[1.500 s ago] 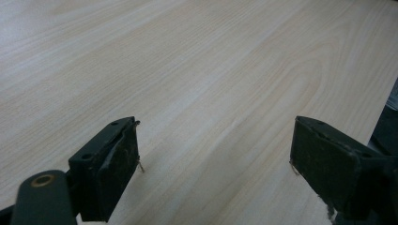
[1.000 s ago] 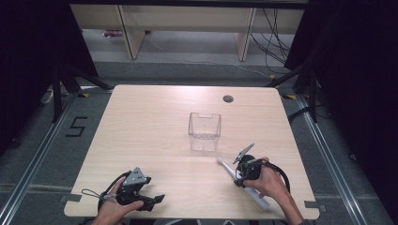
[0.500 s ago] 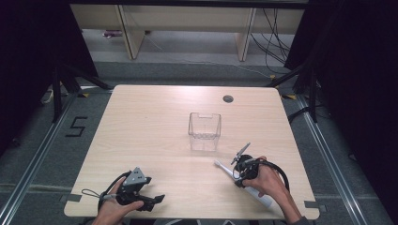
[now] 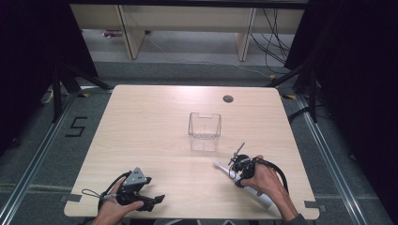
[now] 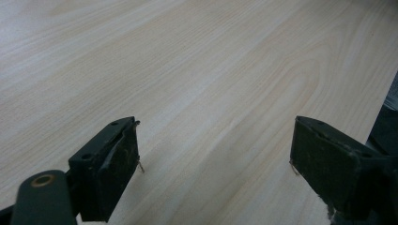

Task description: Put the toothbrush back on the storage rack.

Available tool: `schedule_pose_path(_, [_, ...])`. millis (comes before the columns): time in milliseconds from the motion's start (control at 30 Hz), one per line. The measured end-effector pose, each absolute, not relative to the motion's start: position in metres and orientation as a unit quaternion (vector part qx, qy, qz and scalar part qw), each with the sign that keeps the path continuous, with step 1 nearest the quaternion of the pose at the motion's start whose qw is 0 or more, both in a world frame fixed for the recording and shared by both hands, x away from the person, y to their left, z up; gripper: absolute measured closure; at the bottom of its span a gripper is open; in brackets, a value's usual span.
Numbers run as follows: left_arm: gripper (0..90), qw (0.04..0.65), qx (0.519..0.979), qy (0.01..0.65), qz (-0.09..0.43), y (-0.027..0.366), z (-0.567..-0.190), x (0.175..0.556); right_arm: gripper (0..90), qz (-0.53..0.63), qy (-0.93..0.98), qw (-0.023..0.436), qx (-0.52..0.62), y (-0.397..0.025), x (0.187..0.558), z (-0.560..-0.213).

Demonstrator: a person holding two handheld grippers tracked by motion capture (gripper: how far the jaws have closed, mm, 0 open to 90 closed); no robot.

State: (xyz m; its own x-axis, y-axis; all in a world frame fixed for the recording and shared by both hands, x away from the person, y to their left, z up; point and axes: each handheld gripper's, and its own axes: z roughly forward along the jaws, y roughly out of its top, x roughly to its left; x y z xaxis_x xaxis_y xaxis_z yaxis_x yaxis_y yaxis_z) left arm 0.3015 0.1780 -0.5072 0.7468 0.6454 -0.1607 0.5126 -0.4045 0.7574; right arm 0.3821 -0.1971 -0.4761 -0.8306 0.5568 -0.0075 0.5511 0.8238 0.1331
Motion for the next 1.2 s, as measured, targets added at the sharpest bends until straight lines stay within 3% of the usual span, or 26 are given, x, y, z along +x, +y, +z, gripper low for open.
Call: schedule_pose_path(1200, [15.0, 0.419, 0.835, 0.347, 0.079, 0.178, -0.506, 0.301, 66.9, 0.017, 0.964, 0.028, 0.265, -0.188, 0.378, -0.474])
